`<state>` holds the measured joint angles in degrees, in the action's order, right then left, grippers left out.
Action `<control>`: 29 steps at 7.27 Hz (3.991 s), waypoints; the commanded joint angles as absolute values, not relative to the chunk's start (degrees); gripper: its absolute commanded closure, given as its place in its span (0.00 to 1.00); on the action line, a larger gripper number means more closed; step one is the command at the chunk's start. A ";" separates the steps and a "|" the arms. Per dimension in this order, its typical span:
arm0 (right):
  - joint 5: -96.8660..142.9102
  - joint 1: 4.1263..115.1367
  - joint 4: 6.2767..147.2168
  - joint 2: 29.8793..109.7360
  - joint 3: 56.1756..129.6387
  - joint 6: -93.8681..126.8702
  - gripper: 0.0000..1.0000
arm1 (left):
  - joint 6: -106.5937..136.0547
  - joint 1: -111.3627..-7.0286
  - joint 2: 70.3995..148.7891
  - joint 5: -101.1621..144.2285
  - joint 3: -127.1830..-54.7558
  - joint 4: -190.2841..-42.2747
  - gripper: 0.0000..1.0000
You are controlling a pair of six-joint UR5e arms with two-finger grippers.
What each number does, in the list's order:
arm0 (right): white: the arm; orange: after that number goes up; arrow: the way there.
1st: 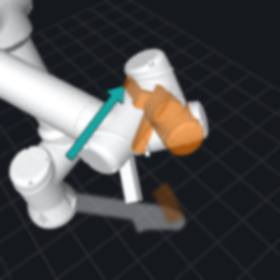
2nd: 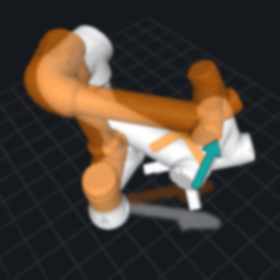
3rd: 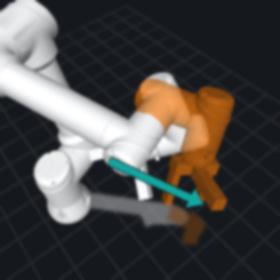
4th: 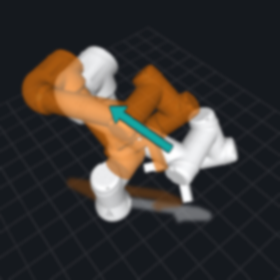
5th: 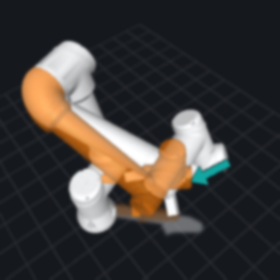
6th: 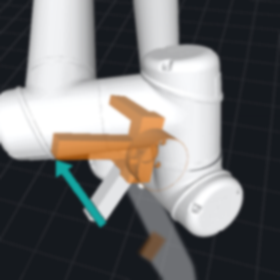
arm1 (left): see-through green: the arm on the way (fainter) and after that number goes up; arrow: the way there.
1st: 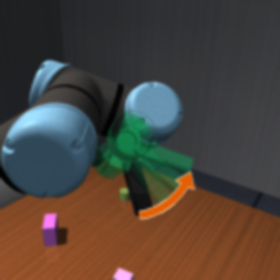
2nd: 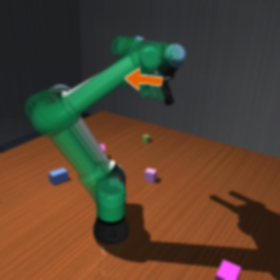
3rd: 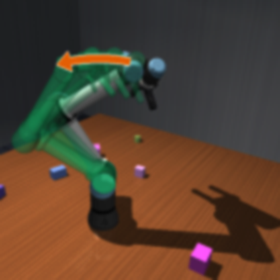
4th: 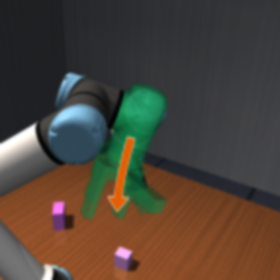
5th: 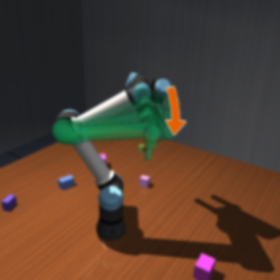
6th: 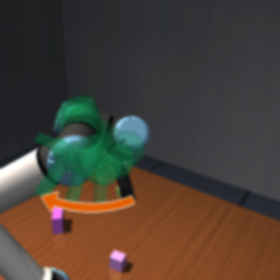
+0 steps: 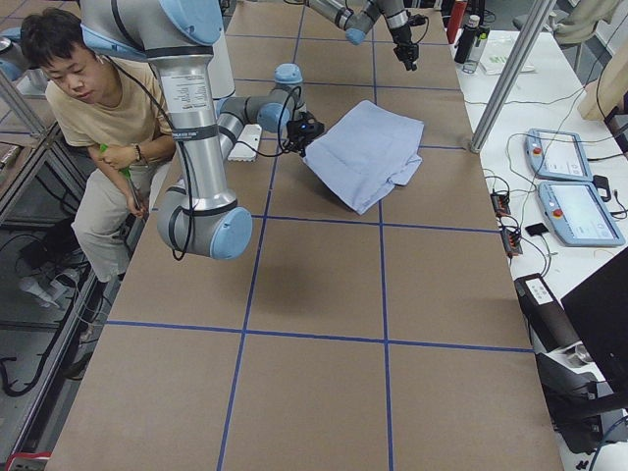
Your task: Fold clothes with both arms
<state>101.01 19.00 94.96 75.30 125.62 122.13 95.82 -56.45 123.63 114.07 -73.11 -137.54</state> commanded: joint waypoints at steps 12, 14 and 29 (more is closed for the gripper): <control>100.90 31.99 103.18 68.47 126.23 112.50 0.00 | 105.29 -31.99 109.86 108.90 -92.20 -136.58 0.37; 100.90 32.08 103.18 68.82 125.77 112.50 0.00 | 105.03 -31.90 110.12 108.81 -91.76 -136.58 0.43; 100.55 30.51 103.18 68.39 122.63 113.29 0.00 | 88.60 -45.00 137.42 101.71 -58.41 -138.85 1.00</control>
<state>100.79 31.62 103.18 69.06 124.60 112.97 90.28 -44.33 132.10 104.23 -64.98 -137.80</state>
